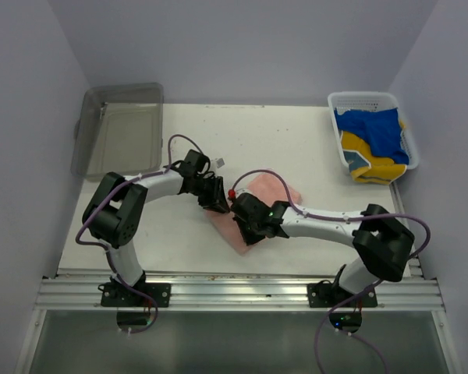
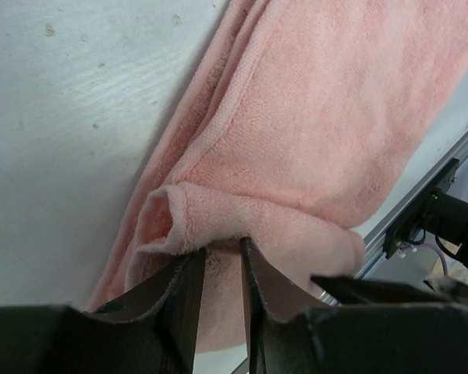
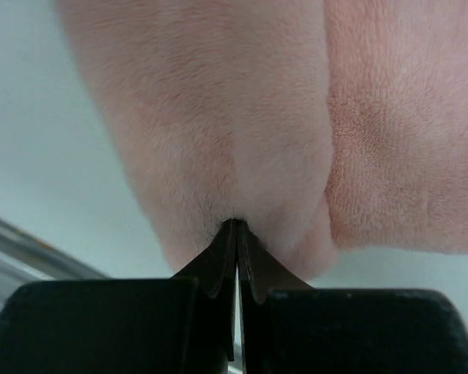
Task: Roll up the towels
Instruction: Roll the towel
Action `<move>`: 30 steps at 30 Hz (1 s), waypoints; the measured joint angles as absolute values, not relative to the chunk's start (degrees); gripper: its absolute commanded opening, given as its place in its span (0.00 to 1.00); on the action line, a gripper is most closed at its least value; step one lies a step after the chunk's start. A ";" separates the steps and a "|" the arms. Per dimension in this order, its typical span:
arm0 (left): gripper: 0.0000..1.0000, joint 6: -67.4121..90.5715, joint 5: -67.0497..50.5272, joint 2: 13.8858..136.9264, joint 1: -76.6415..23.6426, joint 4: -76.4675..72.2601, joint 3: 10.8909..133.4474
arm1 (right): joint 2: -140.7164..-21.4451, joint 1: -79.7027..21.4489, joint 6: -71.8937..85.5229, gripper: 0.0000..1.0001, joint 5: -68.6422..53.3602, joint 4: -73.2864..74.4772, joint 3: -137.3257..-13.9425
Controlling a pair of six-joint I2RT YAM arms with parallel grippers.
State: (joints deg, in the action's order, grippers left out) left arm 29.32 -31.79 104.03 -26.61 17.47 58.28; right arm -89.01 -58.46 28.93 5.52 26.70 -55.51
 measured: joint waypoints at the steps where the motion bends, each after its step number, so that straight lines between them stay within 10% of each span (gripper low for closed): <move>1: 0.31 29.32 -31.90 104.03 -26.63 17.45 58.28 | -89.80 -58.39 29.43 0.00 6.39 25.15 -52.45; 30: 0.33 26.85 -32.29 104.07 -26.92 21.02 60.45 | -85.89 -60.31 29.95 0.00 16.53 26.44 -52.99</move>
State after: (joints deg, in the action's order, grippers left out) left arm 26.85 -32.29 104.07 -26.92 21.02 60.45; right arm -85.89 -60.31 29.95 16.53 26.44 -52.99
